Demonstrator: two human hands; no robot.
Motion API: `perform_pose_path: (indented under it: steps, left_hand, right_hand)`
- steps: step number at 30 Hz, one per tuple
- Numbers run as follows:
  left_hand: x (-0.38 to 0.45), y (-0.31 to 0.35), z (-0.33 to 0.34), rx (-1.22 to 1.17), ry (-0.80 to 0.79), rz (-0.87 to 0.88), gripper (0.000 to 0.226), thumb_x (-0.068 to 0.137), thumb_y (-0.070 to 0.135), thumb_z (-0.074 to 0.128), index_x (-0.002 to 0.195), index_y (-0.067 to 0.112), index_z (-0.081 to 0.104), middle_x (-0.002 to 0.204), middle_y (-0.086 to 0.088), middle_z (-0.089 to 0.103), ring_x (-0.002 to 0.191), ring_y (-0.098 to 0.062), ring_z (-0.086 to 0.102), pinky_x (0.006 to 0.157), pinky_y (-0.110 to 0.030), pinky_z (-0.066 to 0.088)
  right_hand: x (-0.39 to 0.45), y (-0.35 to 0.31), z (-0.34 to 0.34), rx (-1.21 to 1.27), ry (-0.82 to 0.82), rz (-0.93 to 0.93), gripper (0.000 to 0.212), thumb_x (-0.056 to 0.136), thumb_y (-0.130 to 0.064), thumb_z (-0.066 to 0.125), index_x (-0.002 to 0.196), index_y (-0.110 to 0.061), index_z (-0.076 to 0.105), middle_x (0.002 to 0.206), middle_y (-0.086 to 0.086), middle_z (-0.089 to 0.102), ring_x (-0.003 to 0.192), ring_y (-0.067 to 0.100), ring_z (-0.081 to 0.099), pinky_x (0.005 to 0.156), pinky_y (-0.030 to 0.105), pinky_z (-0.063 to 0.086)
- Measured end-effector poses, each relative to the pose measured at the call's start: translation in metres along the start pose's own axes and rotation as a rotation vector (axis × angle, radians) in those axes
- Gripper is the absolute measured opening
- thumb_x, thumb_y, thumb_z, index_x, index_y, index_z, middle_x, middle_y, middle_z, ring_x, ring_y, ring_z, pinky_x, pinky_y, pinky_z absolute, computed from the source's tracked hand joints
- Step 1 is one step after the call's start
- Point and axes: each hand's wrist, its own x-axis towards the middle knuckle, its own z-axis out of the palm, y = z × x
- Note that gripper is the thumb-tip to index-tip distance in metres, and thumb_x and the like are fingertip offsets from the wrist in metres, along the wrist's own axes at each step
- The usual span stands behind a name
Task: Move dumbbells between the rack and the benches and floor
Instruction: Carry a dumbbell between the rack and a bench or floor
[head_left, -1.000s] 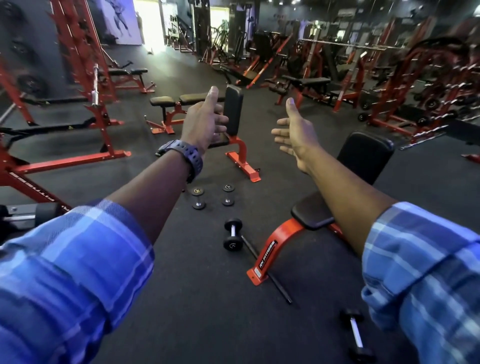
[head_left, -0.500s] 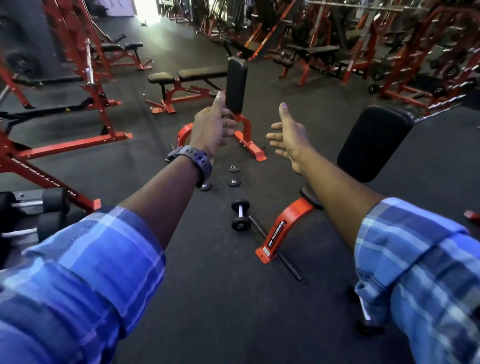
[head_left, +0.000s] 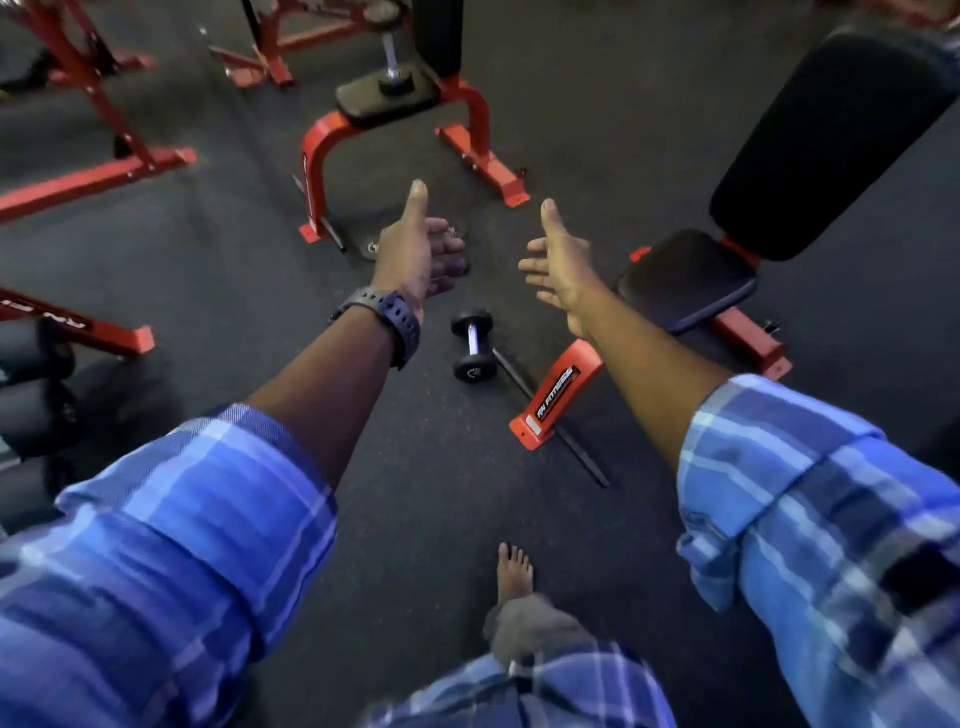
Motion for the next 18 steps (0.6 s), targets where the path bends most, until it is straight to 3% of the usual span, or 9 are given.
perform_pose_path:
  steps: [2,5,9,13,16,18]
  left_hand:
    - [0.034,-0.009,0.004,-0.010,0.016,-0.045,0.054,0.099,0.063,0.033,0.097,0.017,0.061,0.106,-0.009,0.071,0.090,-0.025,0.068,0.095,-0.045,0.054]
    - [0.096,-0.025,0.008,-0.018,0.050,-0.131,0.057,0.099,0.063,0.033,0.106,0.014,0.061,0.110,-0.011,0.070,0.093,-0.027,0.068,0.092,-0.044,0.055]
    - [0.177,-0.061,0.010,-0.051,0.058,-0.229,0.056,0.098,0.064,0.034,0.106,0.015,0.062,0.110,-0.009,0.071,0.098,-0.030,0.070,0.091,-0.042,0.054]
    - [0.279,-0.112,0.011,-0.134,0.074,-0.358,0.053,0.100,0.060,0.034,0.103,0.014,0.060,0.095,-0.004,0.066,0.083,-0.021,0.063,0.079,-0.034,0.050]
    - [0.366,-0.160,0.011,-0.192,0.103,-0.499,0.049,0.100,0.058,0.035,0.092,0.015,0.057,0.094,-0.004,0.061,0.087,-0.023,0.060,0.071,-0.031,0.047]
    - [0.411,-0.196,0.007,-0.211,0.113,-0.576,0.052,0.101,0.058,0.036,0.099,0.011,0.057,0.103,-0.008,0.060,0.096,-0.025,0.058,0.073,-0.032,0.047]
  right_hand:
    - [0.035,0.008,0.008,-0.003,-0.024,0.055,0.068,0.085,-0.075,0.038,0.102,-0.016,0.066,0.099,0.005,0.073,0.105,0.026,0.067,0.095,0.045,0.051]
    - [0.096,0.017,0.027,-0.031,-0.054,0.136,0.065,0.087,-0.072,0.038,0.103,-0.015,0.065,0.109,0.010,0.072,0.107,0.026,0.066,0.098,0.045,0.049]
    - [0.176,0.041,0.055,-0.082,-0.049,0.223,0.063,0.086,-0.074,0.038,0.097,-0.018,0.066,0.101,0.007,0.073,0.100,0.024,0.069,0.088,0.038,0.053]
    - [0.268,0.075,0.096,-0.112,-0.062,0.317,0.062,0.090,-0.069,0.036,0.102,-0.015,0.064,0.110,0.013,0.071,0.092,0.023,0.067,0.076,0.032,0.051]
    - [0.345,0.107,0.135,-0.097,-0.051,0.425,0.065,0.094,-0.063,0.034,0.114,-0.008,0.063,0.121,0.020,0.066,0.115,0.035,0.062,0.100,0.045,0.047]
    - [0.388,0.134,0.158,-0.089,-0.051,0.483,0.067,0.095,-0.063,0.033,0.117,-0.006,0.061,0.120,0.021,0.066,0.121,0.037,0.057,0.106,0.047,0.043]
